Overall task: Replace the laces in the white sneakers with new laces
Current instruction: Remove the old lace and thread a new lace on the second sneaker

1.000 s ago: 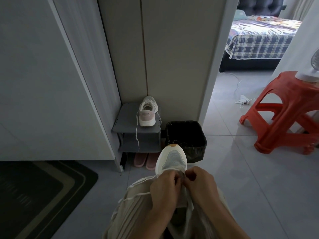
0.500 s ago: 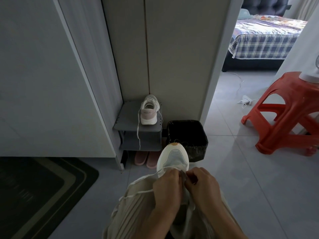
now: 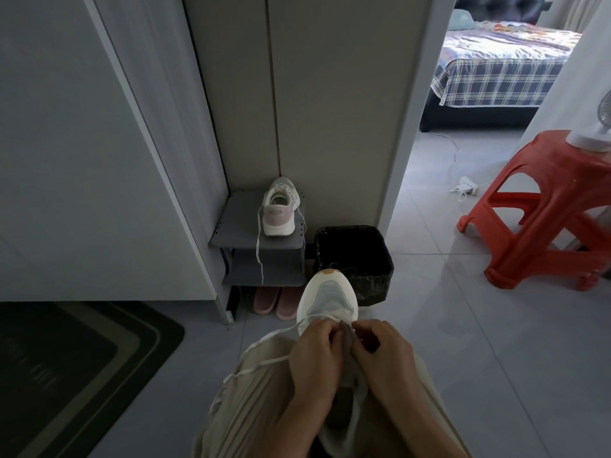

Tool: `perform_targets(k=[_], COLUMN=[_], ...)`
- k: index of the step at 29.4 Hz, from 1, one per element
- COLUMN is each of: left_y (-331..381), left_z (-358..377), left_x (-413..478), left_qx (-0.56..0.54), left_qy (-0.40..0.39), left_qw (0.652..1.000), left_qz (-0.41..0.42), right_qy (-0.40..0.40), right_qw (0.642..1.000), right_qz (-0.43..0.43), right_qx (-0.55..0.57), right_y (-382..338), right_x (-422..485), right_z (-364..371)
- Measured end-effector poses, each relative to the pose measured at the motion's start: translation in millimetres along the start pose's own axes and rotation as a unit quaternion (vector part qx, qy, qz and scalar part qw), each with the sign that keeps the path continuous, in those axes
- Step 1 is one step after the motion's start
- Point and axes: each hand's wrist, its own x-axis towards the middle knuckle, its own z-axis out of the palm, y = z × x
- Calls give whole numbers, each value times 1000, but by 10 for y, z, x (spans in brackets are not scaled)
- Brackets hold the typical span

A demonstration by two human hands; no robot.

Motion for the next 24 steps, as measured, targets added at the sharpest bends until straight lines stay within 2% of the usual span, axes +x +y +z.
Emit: perform_targets(k=[4, 7, 10, 14, 17, 20, 24], left_y=[-54, -95, -90, -76, -59, -50, -51], left_z=[-32, -50, -27, -39, -87, -92, -92], left_x=[14, 14, -5, 11, 21, 24, 50], left_qx=[-60, -48, -31, -101, -161, -164, -149], left_qy=[-19, -13, 5, -6, -28, -31, -20], left_qw=[998, 997, 998, 995, 986, 985, 987], left_qz=[18, 57, 52, -3, -43, -50, -57], right_qy=[-21, -46, -68, -6, -2, 10, 22], right_qw=[1000, 998, 997, 998, 996, 998, 996], right_qz=[11, 30, 34, -44, -49, -42, -79], right_qx=[-3, -18, -28, -49, -68, -53, -36], right_y=[9, 16, 12, -58, -51, -63, -61], right_x=[-10, 5, -4, -47, -40, -26, -69], right_z=[-20, 17, 47, -9, -1, 34, 39])
